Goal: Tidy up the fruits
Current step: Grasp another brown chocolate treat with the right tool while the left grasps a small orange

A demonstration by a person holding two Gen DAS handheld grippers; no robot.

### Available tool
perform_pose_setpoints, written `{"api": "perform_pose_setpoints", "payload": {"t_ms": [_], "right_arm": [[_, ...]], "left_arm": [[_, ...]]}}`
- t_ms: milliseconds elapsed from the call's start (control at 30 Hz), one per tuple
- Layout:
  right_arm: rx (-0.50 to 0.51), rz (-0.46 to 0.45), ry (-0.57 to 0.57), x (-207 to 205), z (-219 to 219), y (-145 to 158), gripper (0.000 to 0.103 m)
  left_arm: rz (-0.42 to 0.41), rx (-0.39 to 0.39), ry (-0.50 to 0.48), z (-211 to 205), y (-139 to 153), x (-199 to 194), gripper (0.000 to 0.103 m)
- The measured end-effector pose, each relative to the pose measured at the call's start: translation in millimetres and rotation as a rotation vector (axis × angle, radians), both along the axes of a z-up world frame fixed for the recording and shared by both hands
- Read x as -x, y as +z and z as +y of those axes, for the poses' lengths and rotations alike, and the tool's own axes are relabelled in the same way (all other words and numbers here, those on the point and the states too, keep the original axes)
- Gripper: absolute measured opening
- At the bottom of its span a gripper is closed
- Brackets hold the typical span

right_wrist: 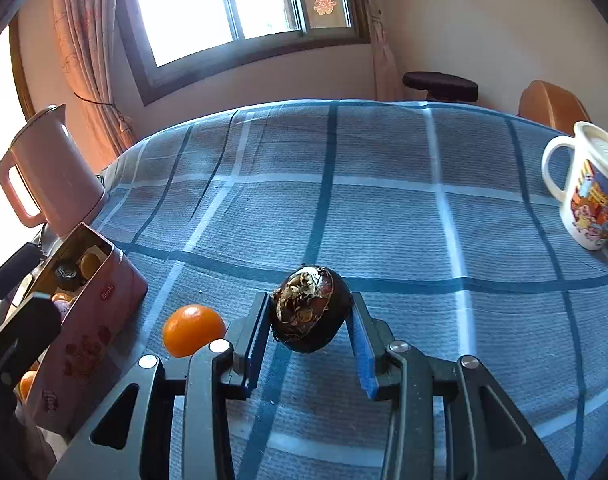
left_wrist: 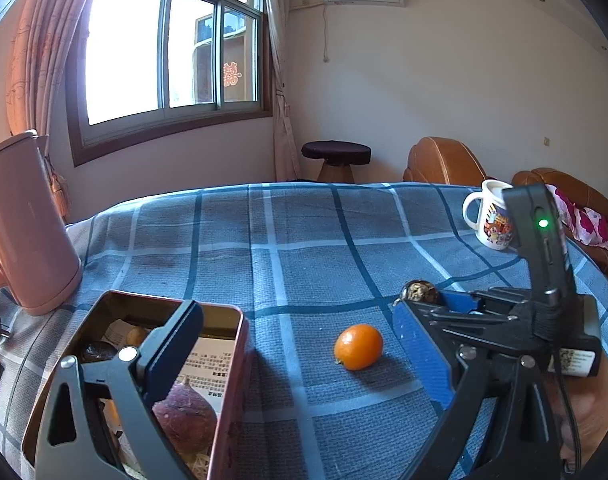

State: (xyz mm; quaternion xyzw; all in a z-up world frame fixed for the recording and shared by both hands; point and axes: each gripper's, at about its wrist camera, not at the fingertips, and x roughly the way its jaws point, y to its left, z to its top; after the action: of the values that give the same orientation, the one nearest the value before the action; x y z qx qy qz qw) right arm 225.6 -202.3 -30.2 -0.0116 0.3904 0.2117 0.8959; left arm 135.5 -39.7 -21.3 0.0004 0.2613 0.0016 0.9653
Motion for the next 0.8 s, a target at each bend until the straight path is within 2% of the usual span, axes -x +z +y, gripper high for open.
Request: {"api": "perform_pose_setpoints", "payload": {"t_ms": [67, 167, 200, 267, 333, 433, 567, 600, 800], "right_arm": [[-0.003, -0.03, -0.029, 8.3, -11.5, 4.0, 0.04], [-0.052, -0.064, -0.074, 16.7, -30.7, 9.5, 0.04], [-0.065, -0.071, -0.083, 18.8, -35.7, 10.7, 0.04], [-0.084, -0.087, -0.097, 22.0, -42.8, 12.9, 0.04], [-0.096, -0.105, -0.101, 25.7, -46.7, 15.5, 0.04], [-0.101, -0.133, -0.101, 31.0, -49.0, 19.2, 0.04], [-0.09, -0.156, -0.086, 33.7, -44.0, 21.4, 0.04], [-0.085, -0.162, -0.085, 34.8, -43.0, 21.9, 0.04], [-0.08, -0.201, -0.074, 42.1, -41.0, 25.7, 0.04]], "left_arm": [[0.037, -0.028, -0.025, -10.0, -5.1, -9.6, 0.098], [0.11, -0.02, -0.067, -21.6, -16.6, -25.5, 0.092], [0.137, -0.02, -0.084, -26.0, -20.3, -31.4, 0.084], [0.186, -0.03, -0.1, -33.4, -27.2, -42.9, 0.079], [0.21, -0.029, -0.11, -37.8, -31.2, -49.9, 0.066], [0.255, -0.027, -0.12, -40.8, -40.3, -59.9, 0.064], [0.316, -0.01, -0.145, -42.1, -53.5, -67.0, 0.051], [0.322, 0.003, -0.156, -41.5, -54.3, -66.9, 0.042], [0.283, 0.063, -0.161, -31.1, -47.7, -59.2, 0.041]]}}
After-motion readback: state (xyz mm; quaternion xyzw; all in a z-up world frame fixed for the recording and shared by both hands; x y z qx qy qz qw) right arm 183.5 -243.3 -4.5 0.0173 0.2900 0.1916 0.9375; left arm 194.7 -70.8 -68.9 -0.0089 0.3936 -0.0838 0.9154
